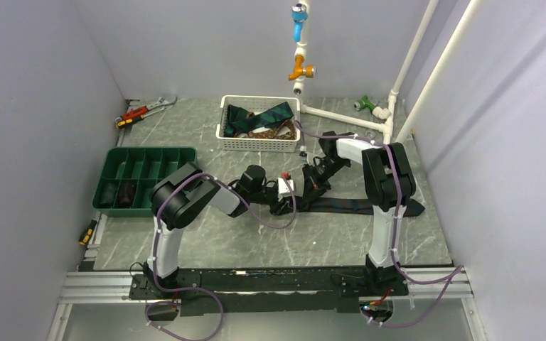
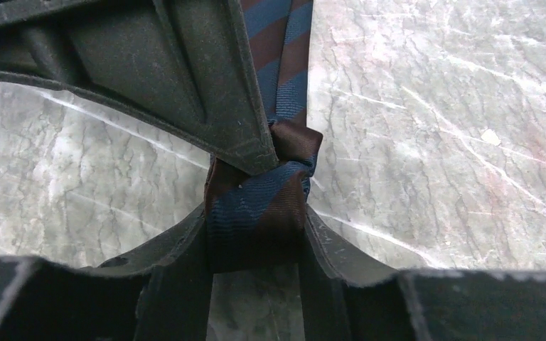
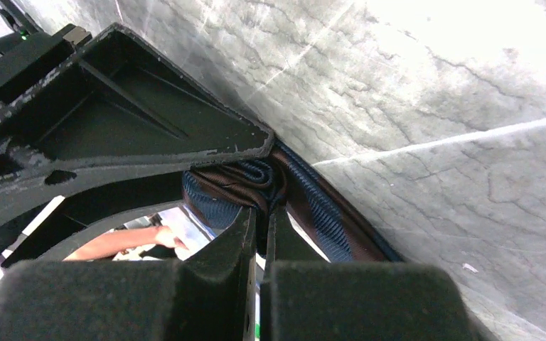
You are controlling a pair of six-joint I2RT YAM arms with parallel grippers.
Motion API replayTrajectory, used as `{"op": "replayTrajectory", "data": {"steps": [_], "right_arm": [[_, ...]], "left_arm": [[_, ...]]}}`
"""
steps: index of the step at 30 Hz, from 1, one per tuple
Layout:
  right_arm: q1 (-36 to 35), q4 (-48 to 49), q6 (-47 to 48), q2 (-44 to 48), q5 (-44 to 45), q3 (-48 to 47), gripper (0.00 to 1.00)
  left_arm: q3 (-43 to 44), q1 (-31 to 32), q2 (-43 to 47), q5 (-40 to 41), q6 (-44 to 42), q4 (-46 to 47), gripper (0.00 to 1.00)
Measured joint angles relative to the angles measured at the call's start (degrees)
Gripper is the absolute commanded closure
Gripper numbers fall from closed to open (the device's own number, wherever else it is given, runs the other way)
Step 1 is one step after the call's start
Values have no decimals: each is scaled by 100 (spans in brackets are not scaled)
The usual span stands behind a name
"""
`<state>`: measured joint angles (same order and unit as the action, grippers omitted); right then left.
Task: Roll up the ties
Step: Roll the tie at the center of the board.
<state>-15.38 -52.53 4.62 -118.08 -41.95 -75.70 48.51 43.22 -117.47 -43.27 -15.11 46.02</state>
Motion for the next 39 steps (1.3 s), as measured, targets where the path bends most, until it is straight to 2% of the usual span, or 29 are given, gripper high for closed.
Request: {"op": "replayTrajectory", "data": {"steps": [3,5,7,9,13,21,25,29,32,34,39], "right_arm": [[-63,-35,44,-26,-22,-48,98],[-155,0,42,-68,-120,-79,81],[-240,0,35,-170,-216,-203,57],[-293,9,39,-286,-190,-378,45],[-247,9,-4,-286,-358,-566,39],[249,-87,170,94,-507,-579,43],[166,98,15,170,-680,-470,49],[87,243,-157,-57,-708,-284,44],[92,382,-293,-114,-809,11,46],[107,398,-313,-81,-855,90,51],[131,498,-376,-83,-975,120,75]], "left_arm": [[-136,26,208,210,-107,-188,77],[-262,26,459,339,-232,-529,83],[-332,26,693,514,-334,-916,87],[-332,24,949,750,-437,-1458,89],[-168,11,1158,1058,-625,-2232,92],[415,66,1113,1287,-645,-3322,93],[415,74,1075,1309,-640,-3292,93],[487,74,962,1314,-629,-3165,93],[490,74,944,1320,-649,-3128,93],[514,74,920,1320,-656,-3128,93],[603,83,857,1325,-664,-3132,93]]}}
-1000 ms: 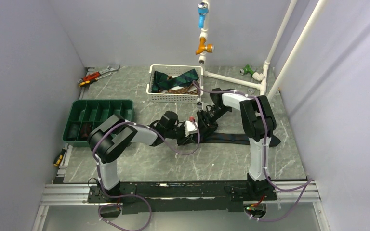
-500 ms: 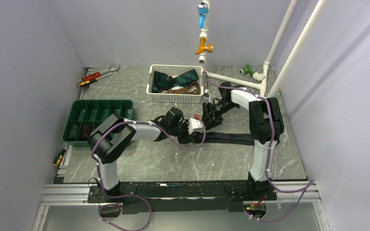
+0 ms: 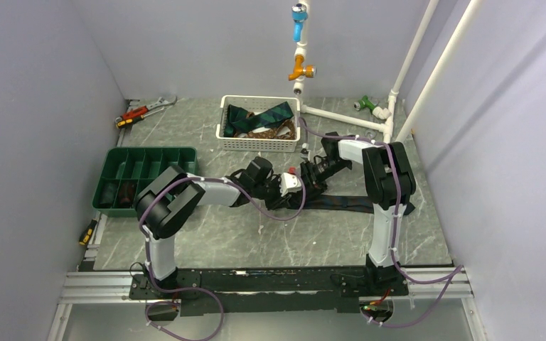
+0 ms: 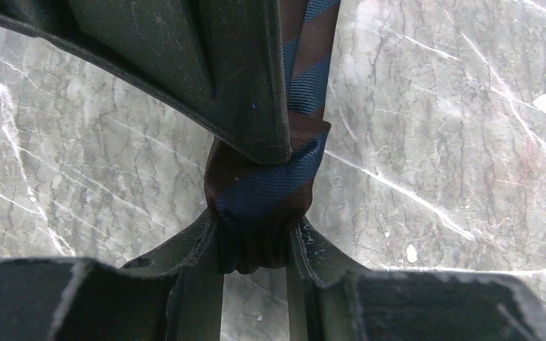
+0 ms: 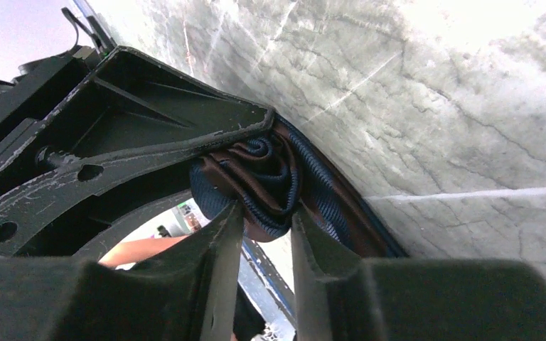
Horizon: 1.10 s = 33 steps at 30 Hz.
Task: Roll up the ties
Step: Roll the tie at the center of the board.
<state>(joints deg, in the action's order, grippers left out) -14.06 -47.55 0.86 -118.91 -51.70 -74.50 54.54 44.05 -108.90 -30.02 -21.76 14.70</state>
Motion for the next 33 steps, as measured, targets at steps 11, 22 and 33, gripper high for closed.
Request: {"op": "replayTrajectory", "data": {"steps": [11,22,33], "right_arm": [[-7,-35,114,-118,114,-79,100],[-24,-149,229,-181,581,-195,100],[-94,72,151,2,627,-24,100]], "left_arm": [[-271,-61,129,-70,-131,308,19],[-861,-584,133,-1064,59,1287,9],[-92,-98,-802,-1036,671,2212,35]]}}
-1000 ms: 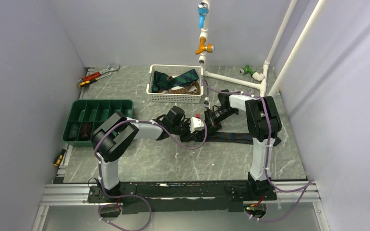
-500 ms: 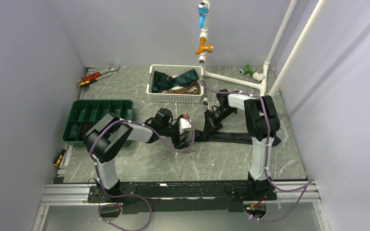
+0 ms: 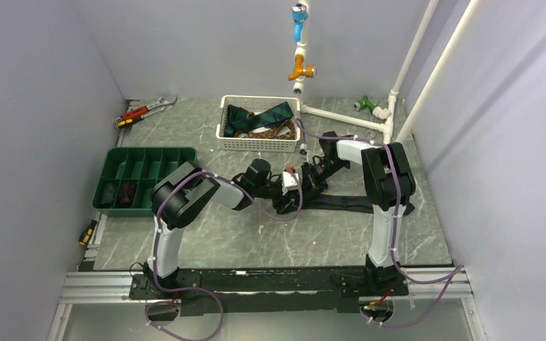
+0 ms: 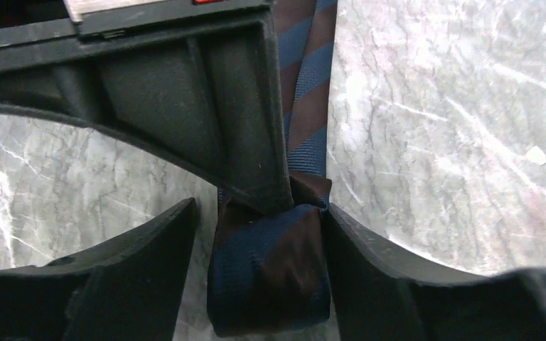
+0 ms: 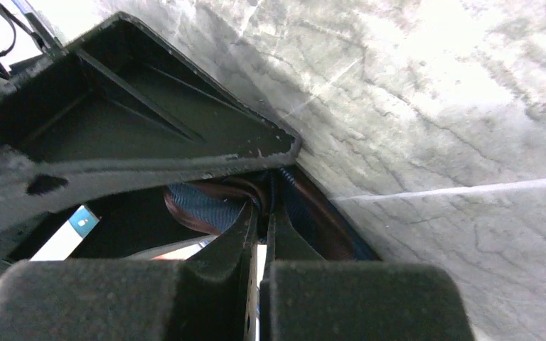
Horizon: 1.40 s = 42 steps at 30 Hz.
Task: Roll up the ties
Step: Roll the tie at the center of the board.
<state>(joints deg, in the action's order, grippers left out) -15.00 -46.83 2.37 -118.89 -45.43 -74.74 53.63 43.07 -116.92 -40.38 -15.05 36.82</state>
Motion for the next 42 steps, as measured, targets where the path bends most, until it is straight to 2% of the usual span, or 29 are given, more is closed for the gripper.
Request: {"op": "replayTrajectory", "data": {"steps": [4,7,11,14,15,16,17,19,21,26,32,34,37,38,42], "right_arm": [[-68,103,15,153,59,70,100],[-116,116,50,262,138,83,100],[-133,133,111,352,238,85,100],[-140,140,122,363,308,87,100],[-142,146,125,363,341,92,100],[-144,155,125,363,356,96,100],[-144,170,122,363,372,107,100],[-157,201,122,361,413,120,100],[-170,258,125,323,520,122,100],[-164,275,122,271,501,131,100],[-164,295,120,271,514,146,100],[-164,297,116,271,514,146,100],[-166,308,105,271,507,149,100],[-164,310,103,271,503,149,99],[-153,291,109,269,498,103,71]], "left_arm": [[31,101,2,90,-422,-133,51],[142,166,39,120,-813,-448,56],[216,184,85,201,-1145,-704,71],[234,203,129,278,-1235,-822,74],[229,203,146,302,-1252,-850,73],[221,205,160,321,-1257,-866,66],[214,210,168,332,-1259,-876,52],[199,214,184,350,-1257,-883,38],[157,190,236,363,-1255,-883,34],[-326,-83,501,66,-997,-710,34],[-433,-214,448,-184,-498,-415,31],[-426,-210,365,-203,-264,-216,38],[-308,-184,160,-210,26,90,62],[-243,-173,94,-179,81,146,67],[-208,-149,118,-52,31,11,77]]}}
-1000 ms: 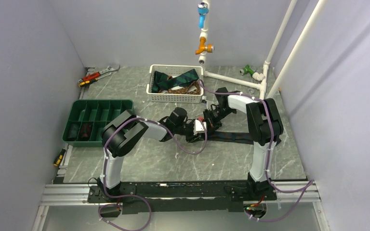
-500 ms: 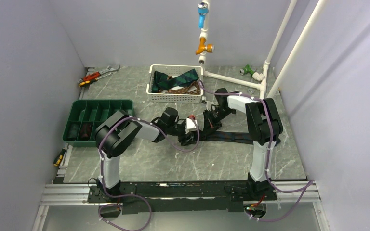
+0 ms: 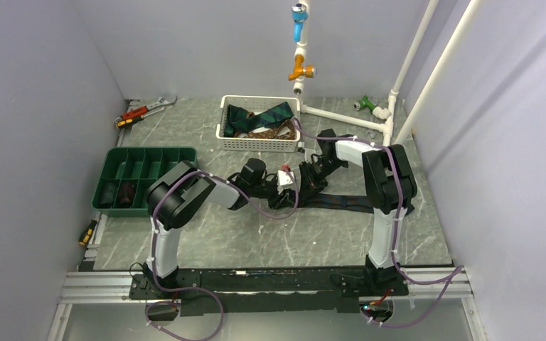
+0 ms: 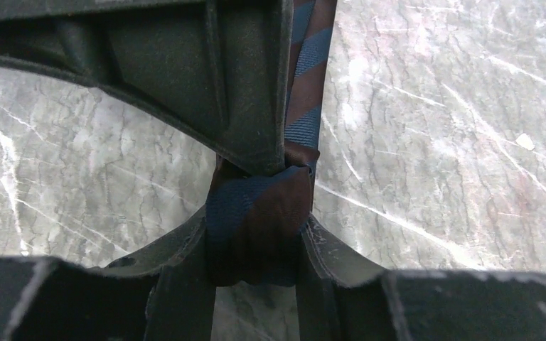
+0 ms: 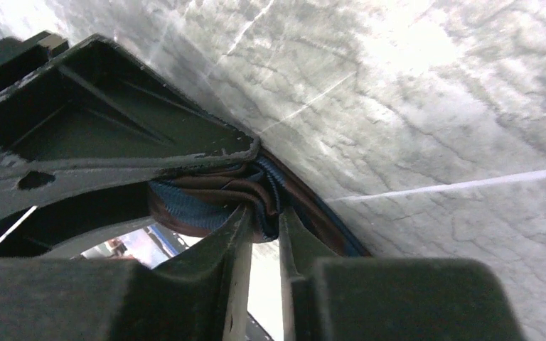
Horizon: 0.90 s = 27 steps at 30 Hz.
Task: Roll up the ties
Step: Roll the tie at the center of the board.
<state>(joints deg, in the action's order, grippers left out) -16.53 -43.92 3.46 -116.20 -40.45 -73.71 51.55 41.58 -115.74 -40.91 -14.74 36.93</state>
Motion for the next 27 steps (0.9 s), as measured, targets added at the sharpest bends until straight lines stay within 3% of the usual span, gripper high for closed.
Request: {"op": "replayTrajectory", "data": {"steps": [2,4,15,23,27], "right_arm": [[-4,-92,22,-4,85,-68,57],[37,-227,11,-2,87,-170,50],[197,-599,-94,527,-476,-341,47],[42,-601,-297,254,-581,-299,63],[61,-643,-317,22,-470,-323,95]], "left_arm": [[2,48,85,155,-164,-179,78],[0,122,208,393,-396,-417,78],[260,380,501,1130,-1012,-1547,77],[413,428,509,1248,-1073,-1878,76],[426,439,514,1261,-1126,-1915,74]]}}
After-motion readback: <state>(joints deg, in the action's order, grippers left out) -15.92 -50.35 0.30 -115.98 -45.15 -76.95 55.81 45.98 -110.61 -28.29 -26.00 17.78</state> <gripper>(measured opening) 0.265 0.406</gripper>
